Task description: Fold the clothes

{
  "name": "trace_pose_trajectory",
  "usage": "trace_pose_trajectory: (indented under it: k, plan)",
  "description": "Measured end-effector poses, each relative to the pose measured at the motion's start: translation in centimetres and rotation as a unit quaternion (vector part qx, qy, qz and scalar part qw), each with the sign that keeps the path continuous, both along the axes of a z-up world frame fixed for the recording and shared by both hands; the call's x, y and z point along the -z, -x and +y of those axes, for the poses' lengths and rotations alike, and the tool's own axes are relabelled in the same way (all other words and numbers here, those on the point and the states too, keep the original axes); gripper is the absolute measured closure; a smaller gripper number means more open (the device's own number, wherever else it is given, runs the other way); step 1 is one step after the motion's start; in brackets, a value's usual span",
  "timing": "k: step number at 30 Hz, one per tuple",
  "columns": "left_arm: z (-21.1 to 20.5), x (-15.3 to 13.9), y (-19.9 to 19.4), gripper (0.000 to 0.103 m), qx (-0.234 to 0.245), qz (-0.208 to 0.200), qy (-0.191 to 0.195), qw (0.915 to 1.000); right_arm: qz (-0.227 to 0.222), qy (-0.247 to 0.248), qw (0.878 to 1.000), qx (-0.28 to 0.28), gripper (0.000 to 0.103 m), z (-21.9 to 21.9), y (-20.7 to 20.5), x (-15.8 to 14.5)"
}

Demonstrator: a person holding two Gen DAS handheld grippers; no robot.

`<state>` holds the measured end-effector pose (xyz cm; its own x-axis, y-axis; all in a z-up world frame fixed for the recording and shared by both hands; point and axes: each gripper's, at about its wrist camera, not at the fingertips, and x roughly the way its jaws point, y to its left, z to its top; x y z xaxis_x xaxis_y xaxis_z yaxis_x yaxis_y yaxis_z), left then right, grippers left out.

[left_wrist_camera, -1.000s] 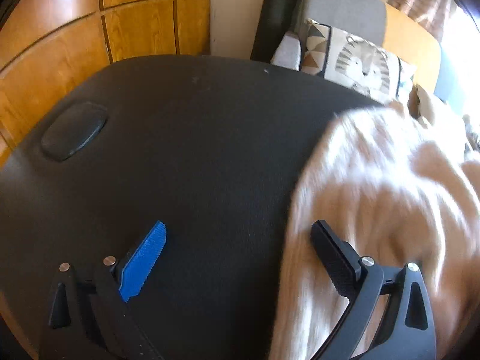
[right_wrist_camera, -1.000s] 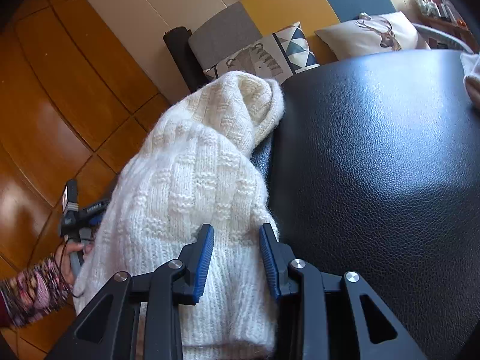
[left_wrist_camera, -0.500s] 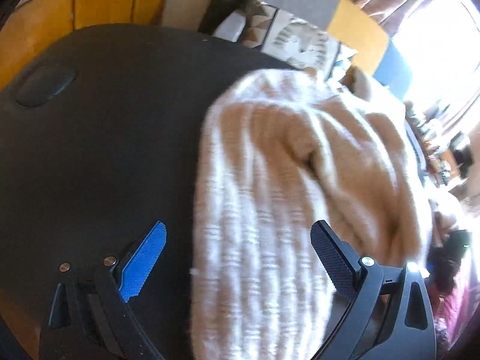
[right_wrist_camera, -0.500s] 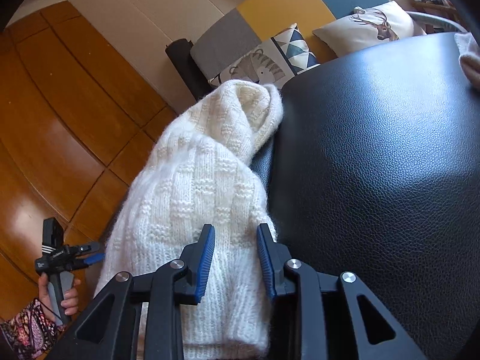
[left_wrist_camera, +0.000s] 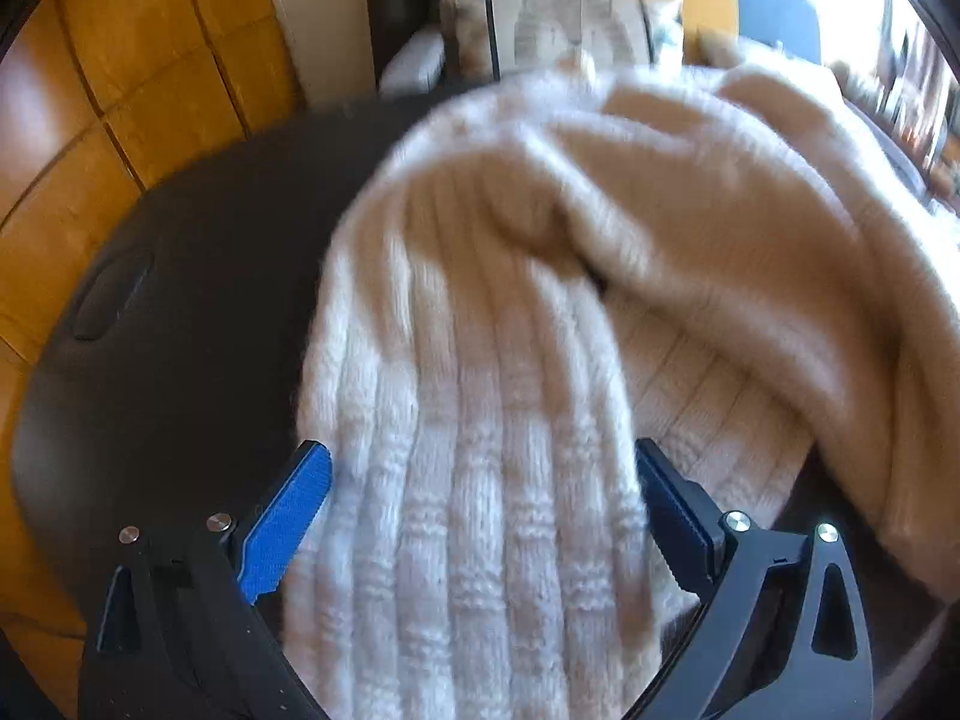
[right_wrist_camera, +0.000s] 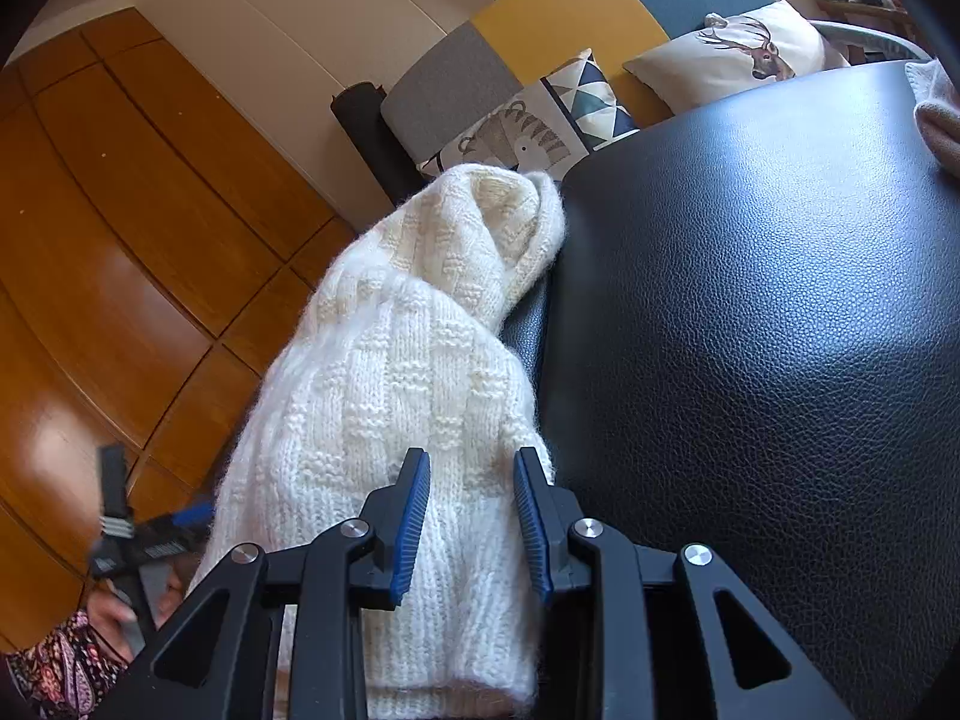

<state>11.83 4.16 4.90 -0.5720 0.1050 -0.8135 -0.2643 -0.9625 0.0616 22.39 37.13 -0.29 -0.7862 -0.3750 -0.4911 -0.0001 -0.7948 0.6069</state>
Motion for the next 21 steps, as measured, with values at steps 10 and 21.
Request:
trace_pose_trajectory:
  k: [10, 21]
  plan:
    - [-3.2, -1.2, 0.0, 0.003, -0.045, 0.085, 0.104, 0.9899, -0.054, -0.036, 0.998, -0.001, 0.066, -1.2, -0.9, -2.2]
    - [-7.6, -0.1, 2.6, 0.000, -0.083, 0.056, 0.032, 0.9944, -0.114, -0.212, 0.966, -0.093, 0.041, -8.6, -1.6, -2.2]
